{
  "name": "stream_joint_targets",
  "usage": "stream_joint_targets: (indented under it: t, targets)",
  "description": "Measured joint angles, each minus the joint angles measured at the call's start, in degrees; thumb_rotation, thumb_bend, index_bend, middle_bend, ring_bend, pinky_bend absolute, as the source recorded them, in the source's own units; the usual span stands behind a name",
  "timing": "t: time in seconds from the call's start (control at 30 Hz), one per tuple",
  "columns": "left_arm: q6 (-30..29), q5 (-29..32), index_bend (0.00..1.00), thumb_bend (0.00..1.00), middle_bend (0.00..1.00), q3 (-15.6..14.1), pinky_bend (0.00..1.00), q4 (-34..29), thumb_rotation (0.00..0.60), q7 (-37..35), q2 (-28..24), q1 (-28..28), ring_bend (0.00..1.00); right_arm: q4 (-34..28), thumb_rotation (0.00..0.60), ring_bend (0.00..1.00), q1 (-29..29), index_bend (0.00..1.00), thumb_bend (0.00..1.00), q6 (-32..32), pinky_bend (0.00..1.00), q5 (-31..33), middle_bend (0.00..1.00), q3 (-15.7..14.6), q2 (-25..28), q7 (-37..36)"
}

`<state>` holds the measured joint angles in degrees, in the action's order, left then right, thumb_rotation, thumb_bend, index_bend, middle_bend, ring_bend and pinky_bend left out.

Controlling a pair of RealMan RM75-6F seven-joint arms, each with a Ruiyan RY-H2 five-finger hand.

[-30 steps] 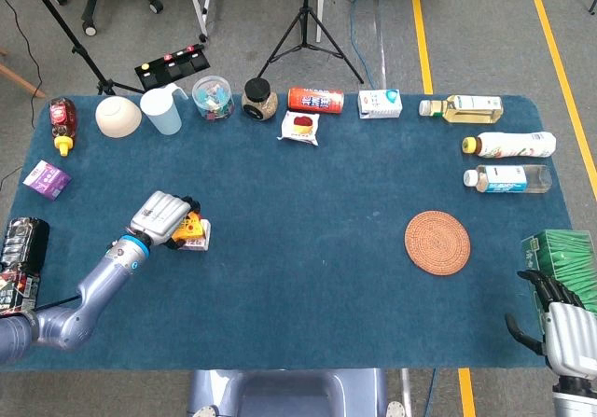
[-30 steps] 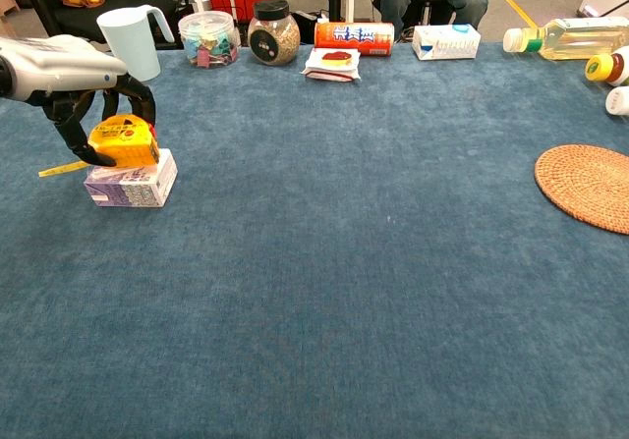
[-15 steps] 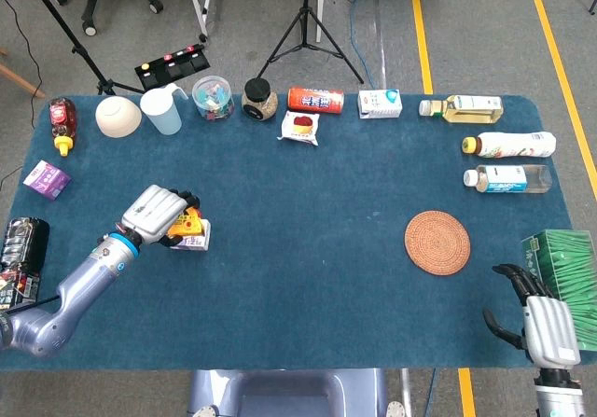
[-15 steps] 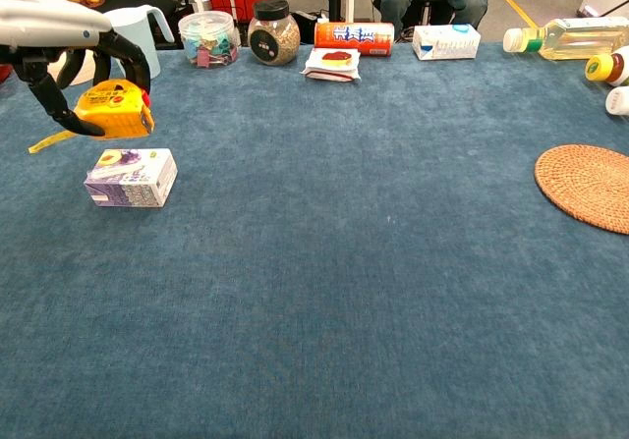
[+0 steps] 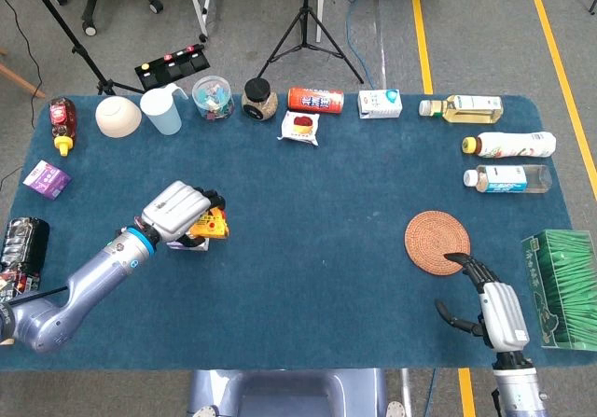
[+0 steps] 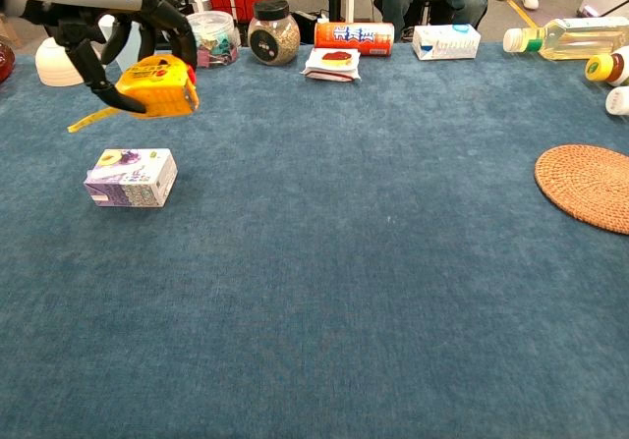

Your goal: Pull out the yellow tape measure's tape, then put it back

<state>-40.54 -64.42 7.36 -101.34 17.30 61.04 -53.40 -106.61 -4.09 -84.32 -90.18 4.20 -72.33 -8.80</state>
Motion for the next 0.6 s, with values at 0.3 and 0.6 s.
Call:
stream_joint_targets:
  t: [0.3,0.6]
  targets:
    - [2.70,3.36,0.50,0.37,0.35,1.49,0.54,-1.02,0.600,3.00,1.93,-5.28,0.42,-3.58,0.600,0.24,-2.88,0.16,0.29,2.65,0.30,-0.35,0.23,0.53,-2.46,-4.95]
    - [2.49,8.24,0.51,0.37,0.36,2.09,0.54,-1.51,0.600,6.46,5.35,-9.69,0.42,-4.56,0.600,0.19,-5.48,0.09,0.29,5.69,0.28,2.44,0.17,1.53,-6.88,-5.75]
